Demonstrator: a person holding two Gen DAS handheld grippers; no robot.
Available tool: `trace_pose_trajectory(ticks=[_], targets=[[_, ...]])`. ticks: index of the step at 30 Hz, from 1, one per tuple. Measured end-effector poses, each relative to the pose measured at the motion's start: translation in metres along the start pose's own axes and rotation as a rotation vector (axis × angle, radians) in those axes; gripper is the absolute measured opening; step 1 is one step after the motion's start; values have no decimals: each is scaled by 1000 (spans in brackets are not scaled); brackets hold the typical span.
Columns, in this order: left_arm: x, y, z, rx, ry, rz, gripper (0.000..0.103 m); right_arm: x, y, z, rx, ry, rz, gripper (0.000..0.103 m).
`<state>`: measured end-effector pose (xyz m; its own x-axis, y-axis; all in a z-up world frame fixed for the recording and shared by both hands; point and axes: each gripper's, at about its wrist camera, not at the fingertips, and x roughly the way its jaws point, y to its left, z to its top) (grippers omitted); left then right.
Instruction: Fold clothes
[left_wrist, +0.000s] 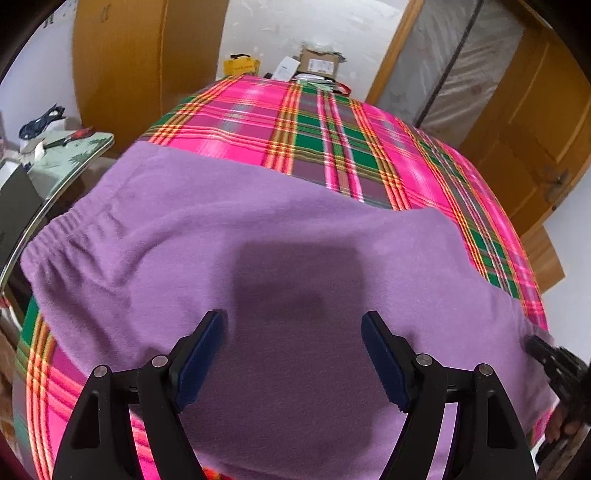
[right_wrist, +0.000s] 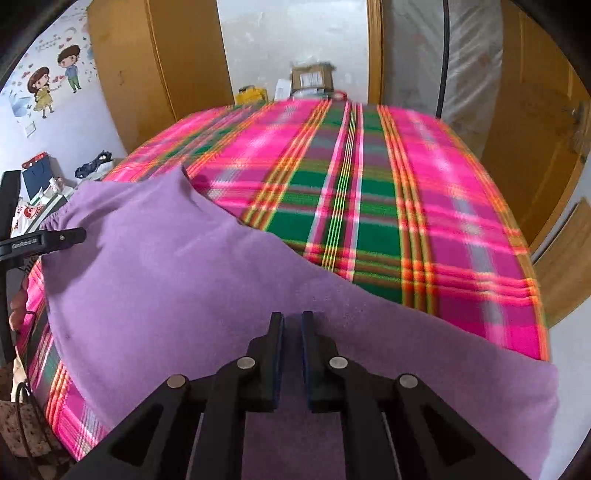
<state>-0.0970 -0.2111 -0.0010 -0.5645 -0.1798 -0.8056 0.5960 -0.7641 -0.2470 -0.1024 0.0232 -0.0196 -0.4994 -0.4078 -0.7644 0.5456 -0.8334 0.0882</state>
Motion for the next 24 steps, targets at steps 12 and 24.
trace_pose_trajectory(ticks=[12,24], targets=[[-33,71,-11,-176,-41,55,78,-3,55,-40,-109,2,32,17],[-49,119,-13,-312,-53,59,78,-11,150,-54,-327,-19,254,32]])
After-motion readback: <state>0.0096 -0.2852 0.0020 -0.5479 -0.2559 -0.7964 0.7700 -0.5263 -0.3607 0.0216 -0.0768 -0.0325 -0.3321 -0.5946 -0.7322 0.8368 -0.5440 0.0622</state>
